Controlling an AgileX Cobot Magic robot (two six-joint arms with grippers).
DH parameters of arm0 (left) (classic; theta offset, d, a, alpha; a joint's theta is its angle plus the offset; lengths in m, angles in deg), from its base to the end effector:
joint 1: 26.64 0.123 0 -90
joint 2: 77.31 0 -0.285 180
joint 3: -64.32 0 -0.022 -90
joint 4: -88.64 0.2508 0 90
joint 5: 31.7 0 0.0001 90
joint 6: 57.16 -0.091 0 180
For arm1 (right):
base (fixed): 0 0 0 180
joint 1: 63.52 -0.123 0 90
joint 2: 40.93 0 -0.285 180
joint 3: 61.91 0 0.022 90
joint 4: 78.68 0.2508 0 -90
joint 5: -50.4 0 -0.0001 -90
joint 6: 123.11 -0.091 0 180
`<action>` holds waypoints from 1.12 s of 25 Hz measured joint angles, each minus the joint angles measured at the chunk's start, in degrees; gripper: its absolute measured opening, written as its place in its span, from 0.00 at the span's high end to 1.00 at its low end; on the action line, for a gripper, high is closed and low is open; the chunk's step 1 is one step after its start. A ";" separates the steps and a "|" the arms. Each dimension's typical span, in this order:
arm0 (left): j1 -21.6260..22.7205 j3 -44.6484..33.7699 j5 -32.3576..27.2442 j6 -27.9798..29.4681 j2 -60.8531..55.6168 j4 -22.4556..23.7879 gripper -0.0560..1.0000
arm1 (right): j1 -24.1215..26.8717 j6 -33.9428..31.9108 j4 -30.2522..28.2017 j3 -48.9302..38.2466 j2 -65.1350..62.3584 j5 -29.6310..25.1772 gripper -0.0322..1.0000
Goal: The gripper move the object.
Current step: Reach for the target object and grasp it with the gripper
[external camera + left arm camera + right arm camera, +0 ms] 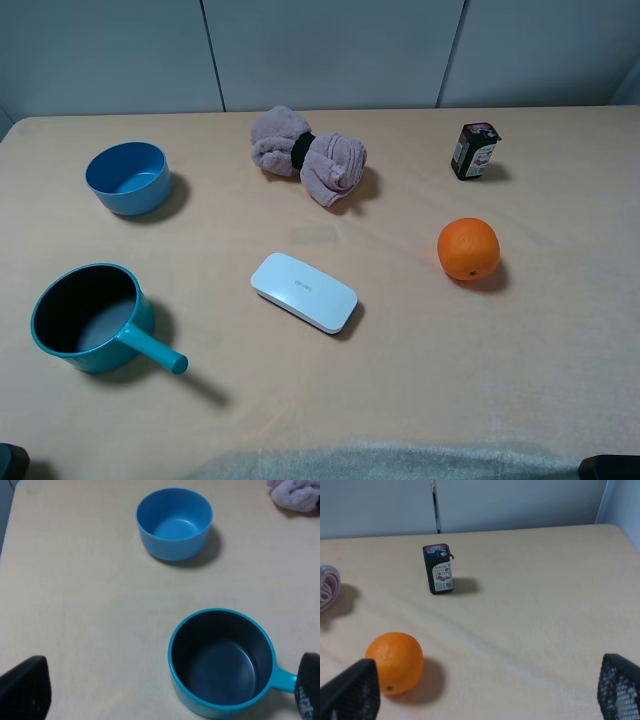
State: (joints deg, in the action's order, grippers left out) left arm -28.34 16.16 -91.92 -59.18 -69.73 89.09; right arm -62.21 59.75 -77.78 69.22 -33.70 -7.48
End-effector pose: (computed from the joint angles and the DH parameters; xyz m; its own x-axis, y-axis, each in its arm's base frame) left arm -0.0058 0.0008 0.2800 -0.4363 0.0521 -0.8983 0.0406 0.9984 0.0382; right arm -0.0037 0.0013 0.2799 -0.4064 -0.0323 -0.9131 -0.0062 0.9995 -0.0326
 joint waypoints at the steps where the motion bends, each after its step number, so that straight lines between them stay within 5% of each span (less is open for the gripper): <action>1: 0.00 0.00 0.00 0.00 0.00 0.00 0.01 | 0.00 0.00 0.00 0.00 0.00 0.00 0.30; 28: 0.00 0.00 0.00 0.00 0.00 0.00 0.01 | 0.00 0.00 0.19 0.00 0.00 0.00 0.30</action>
State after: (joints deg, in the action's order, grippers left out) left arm -28.34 16.16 -91.92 -59.18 -69.73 89.09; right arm -62.21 59.75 -77.59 69.22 -33.70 -7.48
